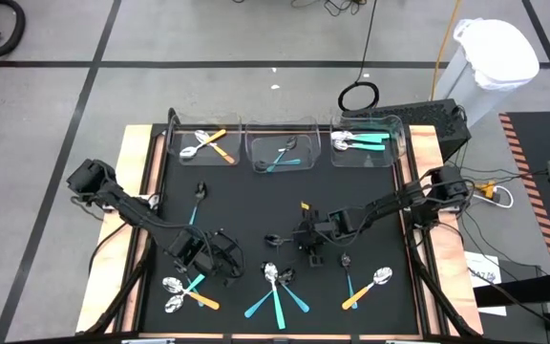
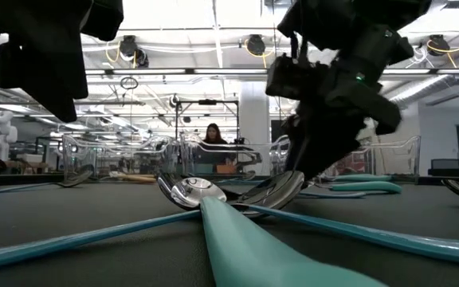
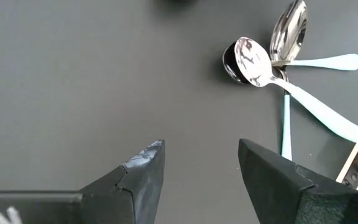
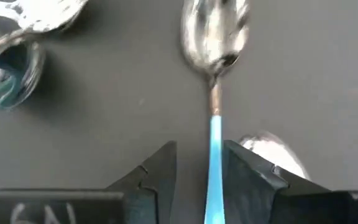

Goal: Sort silverware by color (type)
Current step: Put the light blue spoon into the middle transparent bin

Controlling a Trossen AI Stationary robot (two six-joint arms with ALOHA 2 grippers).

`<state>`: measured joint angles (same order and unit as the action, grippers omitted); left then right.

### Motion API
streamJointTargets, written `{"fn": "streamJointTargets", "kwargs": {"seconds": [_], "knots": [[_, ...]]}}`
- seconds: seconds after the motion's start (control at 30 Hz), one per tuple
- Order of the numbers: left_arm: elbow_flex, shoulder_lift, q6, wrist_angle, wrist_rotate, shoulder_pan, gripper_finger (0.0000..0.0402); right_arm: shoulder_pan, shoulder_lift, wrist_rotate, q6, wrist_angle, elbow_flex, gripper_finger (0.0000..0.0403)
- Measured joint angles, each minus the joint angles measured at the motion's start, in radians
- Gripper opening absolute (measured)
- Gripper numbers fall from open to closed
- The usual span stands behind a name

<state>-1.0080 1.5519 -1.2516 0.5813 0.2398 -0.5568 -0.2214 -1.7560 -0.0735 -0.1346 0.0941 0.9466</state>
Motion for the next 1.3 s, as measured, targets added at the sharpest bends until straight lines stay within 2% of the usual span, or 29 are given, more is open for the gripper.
{"fn": "streamJointTargets", "kwargs": {"seconds": [0.1, 0.37, 0.5, 0.77, 0.87, 1.0, 1.13, 1.3], "knots": [[0.000, 0.000, 0.000, 0.002, 0.004, 0.000, 0.0205, 0.001, 0.003, -0.032, 0.050, -0.030, 0.015, 0.0125], [0.000, -0.001, 0.004, 0.005, 0.013, 0.000, 0.0205, 0.049, -0.046, -0.027, 0.098, -0.097, 0.015, 0.0125], [0.000, -0.001, 0.017, 0.013, 0.019, 0.001, 0.0205, 0.067, -0.072, 0.047, 0.095, -0.111, 0.018, 0.0122], [0.000, -0.001, 0.028, 0.011, -0.008, 0.052, 0.0205, 0.063, -0.061, 0.076, 0.066, -0.116, 0.016, 0.0066], [0.000, -0.001, 0.045, 0.013, -0.022, 0.075, 0.0205, 0.063, -0.053, 0.078, 0.045, -0.124, 0.014, 0.0060], [-0.001, -0.002, 0.092, 0.021, -0.044, 0.103, 0.0205, 0.067, -0.030, 0.076, 0.025, -0.149, 0.014, 0.0076], [-0.001, -0.002, 0.135, 0.045, -0.089, 0.124, 0.0205, 0.069, -0.027, 0.076, -0.011, -0.141, 0.014, 0.0110], [-0.001, -0.003, 0.164, 0.065, -0.091, 0.155, 0.0205, 0.061, -0.043, 0.076, -0.011, -0.115, 0.014, 0.0144]]}}
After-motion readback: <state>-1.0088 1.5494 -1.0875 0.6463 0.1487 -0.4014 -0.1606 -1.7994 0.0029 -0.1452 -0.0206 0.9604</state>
